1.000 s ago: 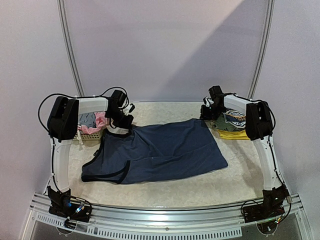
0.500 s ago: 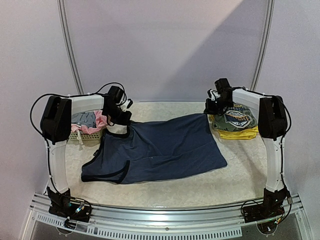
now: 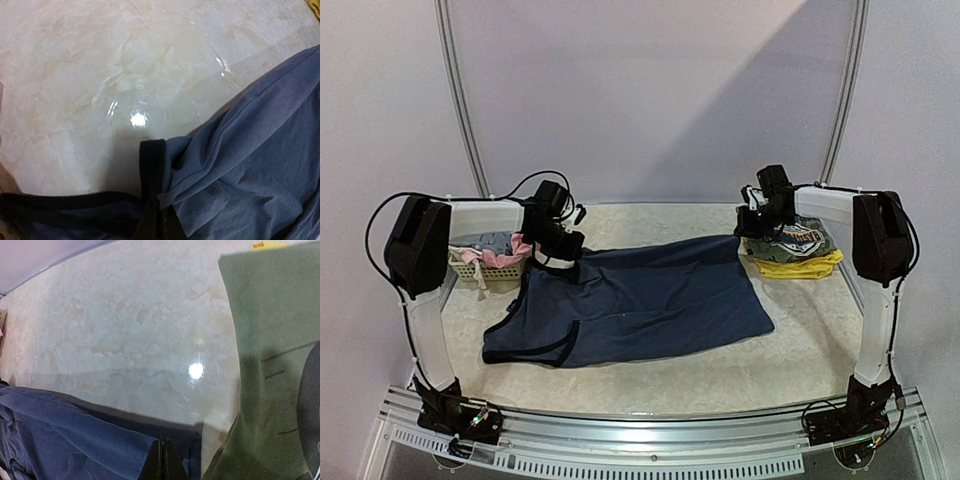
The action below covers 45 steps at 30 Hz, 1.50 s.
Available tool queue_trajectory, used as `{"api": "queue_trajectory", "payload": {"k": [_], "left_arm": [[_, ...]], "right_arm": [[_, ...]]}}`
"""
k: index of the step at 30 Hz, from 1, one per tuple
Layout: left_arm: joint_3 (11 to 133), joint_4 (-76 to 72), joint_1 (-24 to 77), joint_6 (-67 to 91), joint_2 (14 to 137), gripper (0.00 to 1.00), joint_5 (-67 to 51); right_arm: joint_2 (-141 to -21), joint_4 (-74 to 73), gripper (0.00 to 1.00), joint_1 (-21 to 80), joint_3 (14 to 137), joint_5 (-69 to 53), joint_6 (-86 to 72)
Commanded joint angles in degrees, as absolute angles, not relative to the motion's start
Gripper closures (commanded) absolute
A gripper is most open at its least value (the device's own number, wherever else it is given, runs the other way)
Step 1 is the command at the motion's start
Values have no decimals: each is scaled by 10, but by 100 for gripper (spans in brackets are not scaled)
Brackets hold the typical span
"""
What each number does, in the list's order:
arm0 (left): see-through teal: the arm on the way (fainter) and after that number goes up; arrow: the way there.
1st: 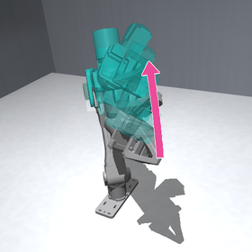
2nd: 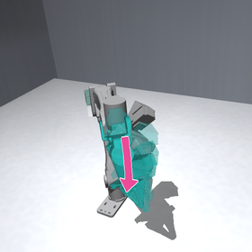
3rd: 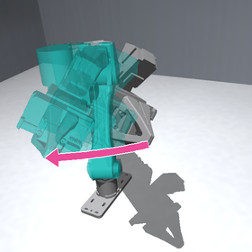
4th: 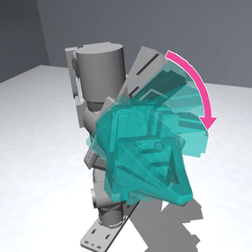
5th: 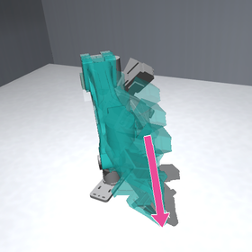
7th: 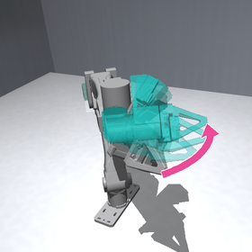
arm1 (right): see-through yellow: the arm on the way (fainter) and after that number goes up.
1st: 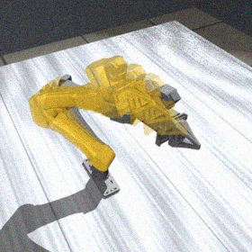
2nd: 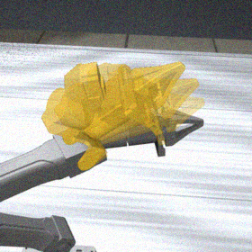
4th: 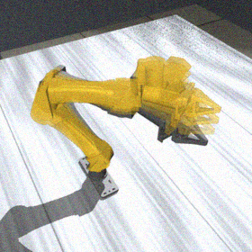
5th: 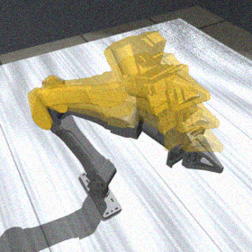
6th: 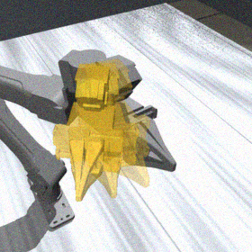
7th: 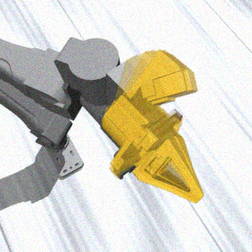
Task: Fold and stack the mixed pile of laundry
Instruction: Fold the 1/3-folded tank top at the center of the board.
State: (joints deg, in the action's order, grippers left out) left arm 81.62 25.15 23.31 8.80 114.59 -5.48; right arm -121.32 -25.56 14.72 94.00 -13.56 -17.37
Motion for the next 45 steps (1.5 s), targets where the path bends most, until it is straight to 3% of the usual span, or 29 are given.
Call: {"api": "queue_trajectory", "payload": {"k": [1,11,35,38,42,45], "left_arm": [[756,208,257,108,1090,100,-14],[662,183,306,126,1026,100,47],[587,209,392,157,975,100,162],[570,209,402,174,970,92,169],[548,211,424,197,949,73,173],[543,228,442,215,905,62,175]], "right_arm": [[-1173,-235,100,148,904,-113,-156],[-1139,-216,100,148,842,-110,-155],[-1069,-191,95,150,700,-102,-174],[-1061,-197,84,152,690,-103,-177],[-1048,-206,70,157,681,-105,-180],[-1025,-214,68,164,682,-107,-181]]}}
